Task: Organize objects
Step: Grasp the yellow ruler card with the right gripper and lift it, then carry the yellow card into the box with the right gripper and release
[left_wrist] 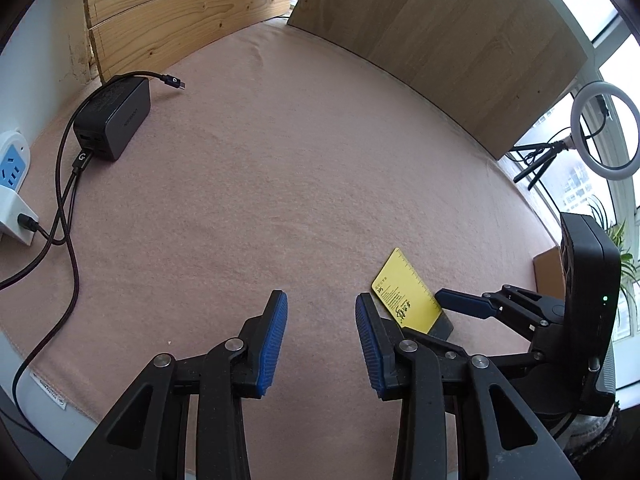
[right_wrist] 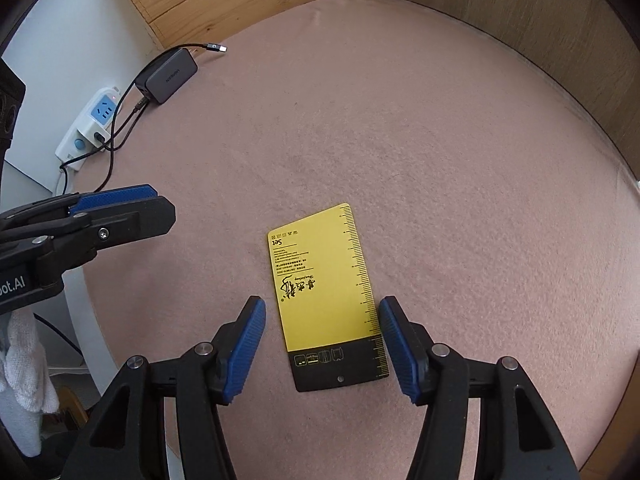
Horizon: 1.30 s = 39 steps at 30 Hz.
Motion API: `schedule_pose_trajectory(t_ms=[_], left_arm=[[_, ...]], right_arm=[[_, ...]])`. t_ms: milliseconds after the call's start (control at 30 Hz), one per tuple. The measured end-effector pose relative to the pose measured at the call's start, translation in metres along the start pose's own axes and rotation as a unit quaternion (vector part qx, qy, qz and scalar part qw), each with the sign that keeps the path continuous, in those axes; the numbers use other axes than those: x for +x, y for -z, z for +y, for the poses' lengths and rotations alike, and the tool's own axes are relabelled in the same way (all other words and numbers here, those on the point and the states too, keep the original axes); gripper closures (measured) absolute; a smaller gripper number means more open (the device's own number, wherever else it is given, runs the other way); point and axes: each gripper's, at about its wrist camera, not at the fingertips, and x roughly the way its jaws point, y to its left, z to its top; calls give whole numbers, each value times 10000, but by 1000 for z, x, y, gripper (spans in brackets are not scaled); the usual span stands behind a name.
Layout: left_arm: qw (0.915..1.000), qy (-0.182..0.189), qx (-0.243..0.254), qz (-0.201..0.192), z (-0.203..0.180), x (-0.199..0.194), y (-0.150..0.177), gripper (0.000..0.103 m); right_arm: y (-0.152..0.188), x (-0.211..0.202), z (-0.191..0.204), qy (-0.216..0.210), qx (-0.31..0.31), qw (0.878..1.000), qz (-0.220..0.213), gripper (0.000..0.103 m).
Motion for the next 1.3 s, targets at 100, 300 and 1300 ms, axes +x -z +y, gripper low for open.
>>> schedule_pose_trajectory(t_ms=[100,300,1300], left_arm=[[10000,21,11,-11,2,-4,0,65],[9999,92,139,15,-3,-3,-2,65],[9829,709,1645,421,-188,39,13,65]], right_arm=[[2,0,3,40,-106,9999,55,48],[10,-4,1,177,-15,9998,5,57],[169,-168,-166,1131,2962,9341,-1638,57]])
